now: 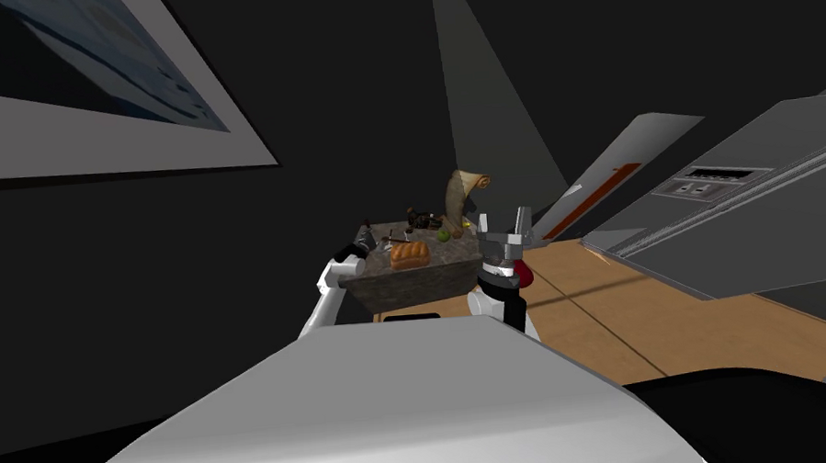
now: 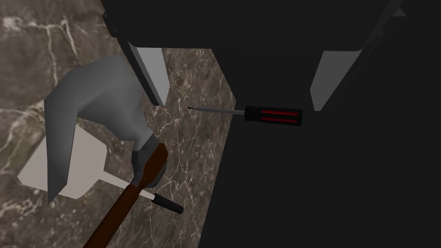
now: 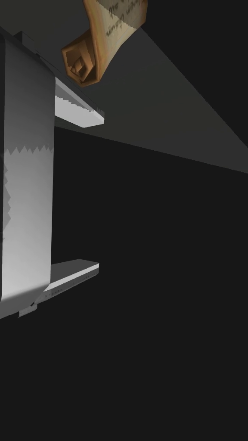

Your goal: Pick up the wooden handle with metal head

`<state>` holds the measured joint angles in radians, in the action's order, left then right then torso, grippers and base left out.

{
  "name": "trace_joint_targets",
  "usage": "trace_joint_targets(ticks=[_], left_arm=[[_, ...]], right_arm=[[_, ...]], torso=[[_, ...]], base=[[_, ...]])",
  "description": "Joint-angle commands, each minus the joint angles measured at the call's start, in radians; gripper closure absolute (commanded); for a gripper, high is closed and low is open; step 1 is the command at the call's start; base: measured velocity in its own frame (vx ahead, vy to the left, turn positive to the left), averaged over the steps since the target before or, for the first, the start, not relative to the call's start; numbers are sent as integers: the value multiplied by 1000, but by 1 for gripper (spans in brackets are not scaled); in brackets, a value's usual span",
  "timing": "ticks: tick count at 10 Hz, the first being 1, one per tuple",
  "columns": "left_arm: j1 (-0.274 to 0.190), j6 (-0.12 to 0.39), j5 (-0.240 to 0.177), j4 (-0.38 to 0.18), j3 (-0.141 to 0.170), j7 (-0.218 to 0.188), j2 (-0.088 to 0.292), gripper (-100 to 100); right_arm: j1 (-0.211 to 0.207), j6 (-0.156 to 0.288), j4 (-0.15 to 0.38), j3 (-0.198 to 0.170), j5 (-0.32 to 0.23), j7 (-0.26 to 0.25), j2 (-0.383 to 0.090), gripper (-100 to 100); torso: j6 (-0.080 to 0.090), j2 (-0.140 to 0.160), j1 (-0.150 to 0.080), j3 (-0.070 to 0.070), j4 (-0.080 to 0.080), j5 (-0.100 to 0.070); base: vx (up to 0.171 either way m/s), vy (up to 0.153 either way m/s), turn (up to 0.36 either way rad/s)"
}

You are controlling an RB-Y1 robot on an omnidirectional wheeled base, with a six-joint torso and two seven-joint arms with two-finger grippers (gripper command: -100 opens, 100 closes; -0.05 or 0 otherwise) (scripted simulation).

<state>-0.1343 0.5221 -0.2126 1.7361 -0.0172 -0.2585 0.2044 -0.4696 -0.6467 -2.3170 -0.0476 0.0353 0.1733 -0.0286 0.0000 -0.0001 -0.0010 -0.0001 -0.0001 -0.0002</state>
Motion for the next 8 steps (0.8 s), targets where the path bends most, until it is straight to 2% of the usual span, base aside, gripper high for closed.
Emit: trace_joint_targets(ticks=[1,2,3,4,5,6,8], left_arm=[[-1,29,-6,0,1,-4,6,-100],[-36,70,-17,-32,3,-29,10,-100],[-36,96,-17,-32,3,-29,10,-100],[-71,128,-28,-63,6,-53,13,-100],[-71,159,-28,-63,6,-53,13,-100],[-106,187,-39,-92,9,-77,16,-100],[-106,226,-39,-92,9,-77,16,-100]], right_arm=[[0,0,0,0,0,0,0,0],[0,0,0,0,0,0,0,0],[0,0,0,0,0,0,0,0],[0,0,0,0,0,0,0,0],[0,0,0,0,0,0,0,0],[0,0,0,0,0,0,0,0],[0,0,0,0,0,0,0,0]], torso=[[0,0,0,0,0,0],[0,0,0,0,0,0],[0,0,0,0,0,0],[0,0,0,0,0,0],[0,0,0,0,0,0],[0,0,0,0,0,0],[0,0,0,0,0,0]], base=[[0,-7,0],[0,-13,52],[0,-15,23],[1,-19,47],[-1,-18,20],[-1,-17,39],[-2,-11,10]])
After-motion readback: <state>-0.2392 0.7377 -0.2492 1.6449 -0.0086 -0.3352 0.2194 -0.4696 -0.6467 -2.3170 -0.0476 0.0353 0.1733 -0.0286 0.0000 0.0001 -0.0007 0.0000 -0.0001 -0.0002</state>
